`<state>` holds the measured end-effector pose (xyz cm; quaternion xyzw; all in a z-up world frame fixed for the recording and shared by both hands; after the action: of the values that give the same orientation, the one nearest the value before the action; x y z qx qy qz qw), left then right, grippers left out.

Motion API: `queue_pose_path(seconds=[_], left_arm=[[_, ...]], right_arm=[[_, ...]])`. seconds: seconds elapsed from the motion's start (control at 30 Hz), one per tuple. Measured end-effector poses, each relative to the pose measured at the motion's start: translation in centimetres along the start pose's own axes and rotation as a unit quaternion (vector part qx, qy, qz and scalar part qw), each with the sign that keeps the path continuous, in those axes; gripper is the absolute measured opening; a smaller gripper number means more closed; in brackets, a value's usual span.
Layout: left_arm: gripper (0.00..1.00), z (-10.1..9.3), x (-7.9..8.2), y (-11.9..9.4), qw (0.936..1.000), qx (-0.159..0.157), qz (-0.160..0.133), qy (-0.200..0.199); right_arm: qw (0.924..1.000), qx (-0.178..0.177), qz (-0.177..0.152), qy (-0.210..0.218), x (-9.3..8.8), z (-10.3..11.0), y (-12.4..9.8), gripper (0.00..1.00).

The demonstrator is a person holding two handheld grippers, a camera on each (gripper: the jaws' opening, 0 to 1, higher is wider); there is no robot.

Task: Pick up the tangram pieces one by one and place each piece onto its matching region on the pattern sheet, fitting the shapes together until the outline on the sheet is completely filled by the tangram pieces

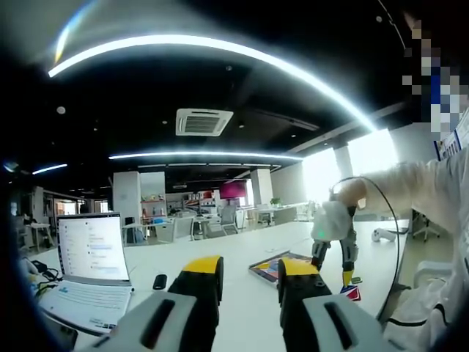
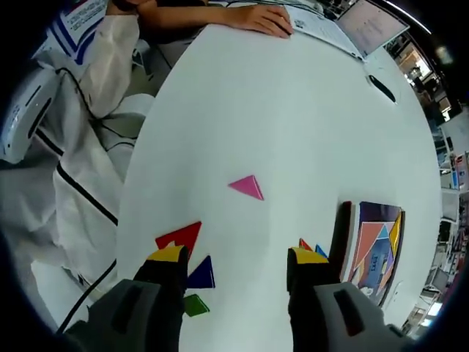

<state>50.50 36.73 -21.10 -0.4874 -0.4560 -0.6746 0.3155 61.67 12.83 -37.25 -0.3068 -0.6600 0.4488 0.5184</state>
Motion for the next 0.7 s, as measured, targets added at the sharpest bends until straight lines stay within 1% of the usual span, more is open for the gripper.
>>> queue_pose_path(seconds=[0.13, 0.3, 0.6, 0.7], left_arm=[[0.31, 0.0, -0.1, 0.0, 1.0000, -0.001, 0.002, 0.001], [0.31, 0.0, -0.1, -0.1, 1.0000, 0.000, 0.002, 0.000], [0.31, 0.0, 0.0, 0.0, 1.0000, 0.001, 0.000, 0.000], [0.31, -0.1, -0.1, 0.0, 1.0000, -0.001, 0.002, 0.000]], right_arm=[[1.0000, 0.006, -0.002, 0.006, -0.1, 0.2, 0.3, 0.54], [0.9999, 0.014, 0.003, 0.008, -0.6, 0.7, 0.9, 0.53], [0.9998, 0.015, 0.006, 0.010, -0.9, 1.0, 0.7, 0.52], [0.9997, 0.021, 0.007, 0.011, -1.0, 1.4, 0.9, 0.50]])
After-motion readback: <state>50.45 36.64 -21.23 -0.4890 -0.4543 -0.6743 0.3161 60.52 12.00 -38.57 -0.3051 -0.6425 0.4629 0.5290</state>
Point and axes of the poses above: the point that each gripper's makers call its tool centre point, and the gripper's own axes: y roughly forward along the fingers, z roughly to its left, x roughly out of its top, the point moved 2 cm from there along -y, roughly backward along the fingers, and after that the axes turned 14 degrees about -z, right-handed, at the moved point
